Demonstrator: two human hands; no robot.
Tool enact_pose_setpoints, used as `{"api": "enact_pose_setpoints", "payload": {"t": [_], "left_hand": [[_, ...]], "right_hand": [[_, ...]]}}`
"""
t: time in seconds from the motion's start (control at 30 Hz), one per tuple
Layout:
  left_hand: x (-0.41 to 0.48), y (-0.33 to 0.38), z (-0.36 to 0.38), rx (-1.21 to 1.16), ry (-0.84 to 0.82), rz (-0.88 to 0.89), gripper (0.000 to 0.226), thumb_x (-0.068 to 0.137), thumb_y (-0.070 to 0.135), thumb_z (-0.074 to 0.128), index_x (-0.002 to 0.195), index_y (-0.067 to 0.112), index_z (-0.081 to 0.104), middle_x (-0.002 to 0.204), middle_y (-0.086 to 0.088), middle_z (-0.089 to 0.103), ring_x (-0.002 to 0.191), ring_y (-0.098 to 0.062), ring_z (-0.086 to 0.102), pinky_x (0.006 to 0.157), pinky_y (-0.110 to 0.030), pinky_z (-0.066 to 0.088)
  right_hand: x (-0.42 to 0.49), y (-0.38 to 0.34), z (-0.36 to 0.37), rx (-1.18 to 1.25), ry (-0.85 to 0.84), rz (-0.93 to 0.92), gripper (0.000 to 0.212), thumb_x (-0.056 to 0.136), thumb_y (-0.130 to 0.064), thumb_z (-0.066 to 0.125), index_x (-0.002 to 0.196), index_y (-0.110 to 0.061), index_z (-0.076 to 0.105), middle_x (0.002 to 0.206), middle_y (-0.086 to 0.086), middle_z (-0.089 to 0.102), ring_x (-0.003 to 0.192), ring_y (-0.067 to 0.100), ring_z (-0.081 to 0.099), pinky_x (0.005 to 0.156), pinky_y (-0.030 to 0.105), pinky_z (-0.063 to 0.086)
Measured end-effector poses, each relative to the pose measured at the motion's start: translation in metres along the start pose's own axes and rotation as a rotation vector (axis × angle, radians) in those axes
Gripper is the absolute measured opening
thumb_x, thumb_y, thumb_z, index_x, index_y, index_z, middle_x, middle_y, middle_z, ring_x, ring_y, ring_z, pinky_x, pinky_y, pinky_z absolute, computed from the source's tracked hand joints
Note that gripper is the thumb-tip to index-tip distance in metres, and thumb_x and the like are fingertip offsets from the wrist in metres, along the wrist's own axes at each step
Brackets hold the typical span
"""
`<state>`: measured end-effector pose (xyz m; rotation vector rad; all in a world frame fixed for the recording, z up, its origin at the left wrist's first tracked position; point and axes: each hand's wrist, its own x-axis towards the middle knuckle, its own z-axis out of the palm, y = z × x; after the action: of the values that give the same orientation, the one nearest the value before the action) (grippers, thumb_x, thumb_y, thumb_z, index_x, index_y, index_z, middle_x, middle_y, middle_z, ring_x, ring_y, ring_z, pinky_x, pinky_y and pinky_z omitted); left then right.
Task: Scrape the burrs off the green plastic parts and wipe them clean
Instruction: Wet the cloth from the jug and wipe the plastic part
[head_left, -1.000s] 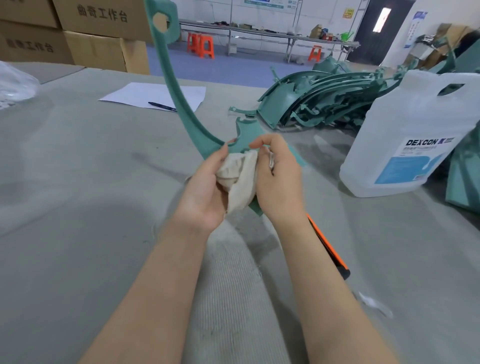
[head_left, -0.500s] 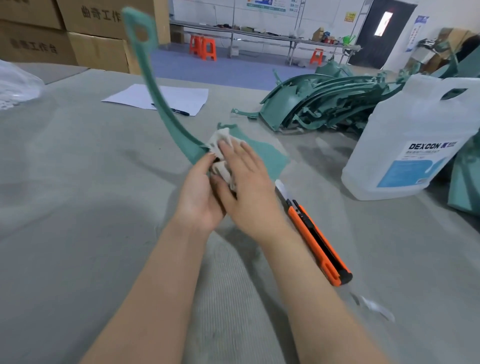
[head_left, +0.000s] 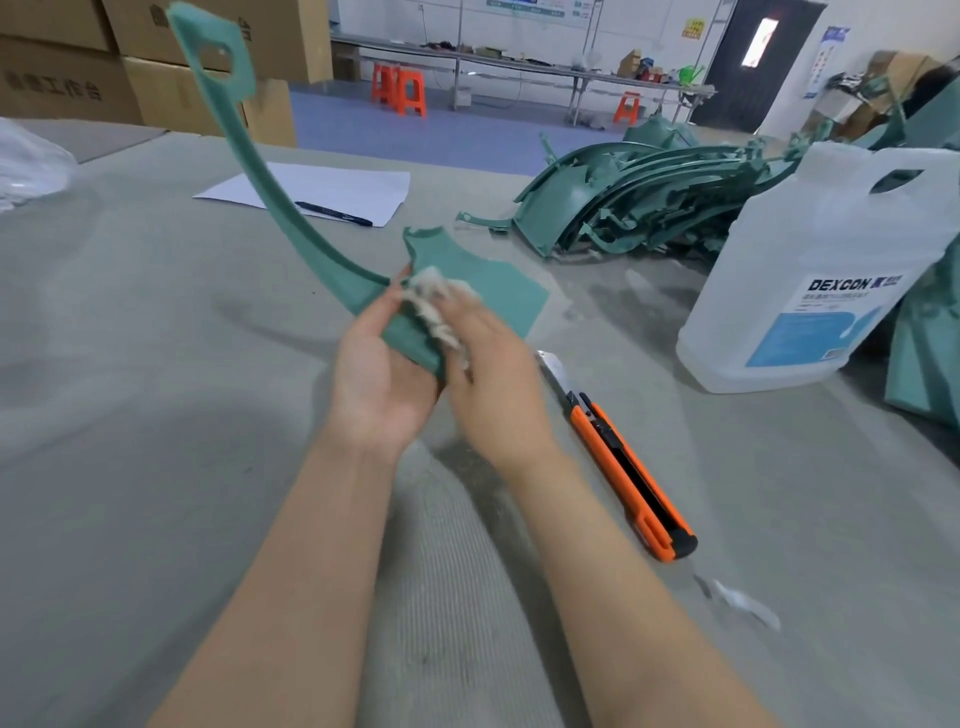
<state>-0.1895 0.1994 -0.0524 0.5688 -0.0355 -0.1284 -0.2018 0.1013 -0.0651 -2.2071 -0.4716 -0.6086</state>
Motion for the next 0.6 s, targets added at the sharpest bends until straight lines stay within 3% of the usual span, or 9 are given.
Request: {"api": "enact_pose_setpoints", "payload": {"t": [0.17,0.27,0.37,0.47,0.53,0.6], "left_hand": [[-0.003,-0.005,0.004,0.125,-0.047,-0.019,0.028,0.103,0.021,0.035,0.116,0.019,0.059,0.112,-0.003,0.071,0.102,-0.017,0.068,0.085,-0.032,0.055],[-0.003,-0.004,0.004,0.14,-0.056,-0.021,0.032,0.104,0.021,0.034,0.129,0.019,0.055,0.124,-0.003,0.065,0.115,-0.018,0.062,0.094,-0.034,0.051],[-0.005,-0.006,0.006,0.157,-0.127,-0.048,0.036,0.105,0.023,0.03,0.131,0.015,0.054,0.122,-0.005,0.067,0.11,-0.019,0.065,0.089,-0.033,0.054],[-0.006,-0.01,0.008,0.188,-0.167,-0.094,0.036,0.104,0.024,0.028,0.122,0.016,0.058,0.114,-0.005,0.07,0.103,-0.018,0.067,0.085,-0.03,0.056],[-0.007,-0.012,0.009,0.202,-0.146,-0.121,0.039,0.104,0.025,0.028,0.13,0.015,0.055,0.117,-0.005,0.068,0.104,-0.017,0.067,0.085,-0.03,0.056],[-0.006,-0.013,0.011,0.21,-0.126,-0.12,0.038,0.105,0.026,0.029,0.131,0.015,0.054,0.115,-0.003,0.069,0.101,-0.015,0.067,0.082,-0.029,0.057]], "right_hand": [[0.003,0.026,-0.034,0.063,0.219,0.393,0.04,0.1,-0.007,0.043,0.139,-0.014,0.05,0.136,0.007,0.056,0.124,0.02,0.051,0.105,0.026,0.036],[0.005,0.011,-0.047,0.287,0.412,0.252,0.03,0.099,-0.015,0.05,0.126,-0.025,0.057,0.112,-0.005,0.059,0.101,0.0,0.054,0.091,0.017,0.042],[0.007,0.001,-0.044,0.534,0.318,0.22,0.017,0.094,-0.017,0.058,0.105,-0.03,0.055,0.093,-0.01,0.062,0.08,-0.002,0.059,0.074,0.015,0.047],[0.004,0.004,-0.032,0.323,0.249,0.273,0.011,0.095,-0.014,0.059,0.105,-0.017,0.057,0.094,-0.004,0.063,0.084,0.005,0.058,0.074,0.016,0.042],[0.002,0.009,-0.029,0.082,0.323,0.229,0.017,0.096,-0.011,0.056,0.112,-0.008,0.059,0.105,0.007,0.062,0.096,0.015,0.055,0.077,0.018,0.036],[0.001,0.009,-0.03,-0.004,0.366,0.169,0.026,0.096,-0.009,0.054,0.121,-0.002,0.059,0.121,0.013,0.058,0.11,0.017,0.051,0.087,0.015,0.033]]}}
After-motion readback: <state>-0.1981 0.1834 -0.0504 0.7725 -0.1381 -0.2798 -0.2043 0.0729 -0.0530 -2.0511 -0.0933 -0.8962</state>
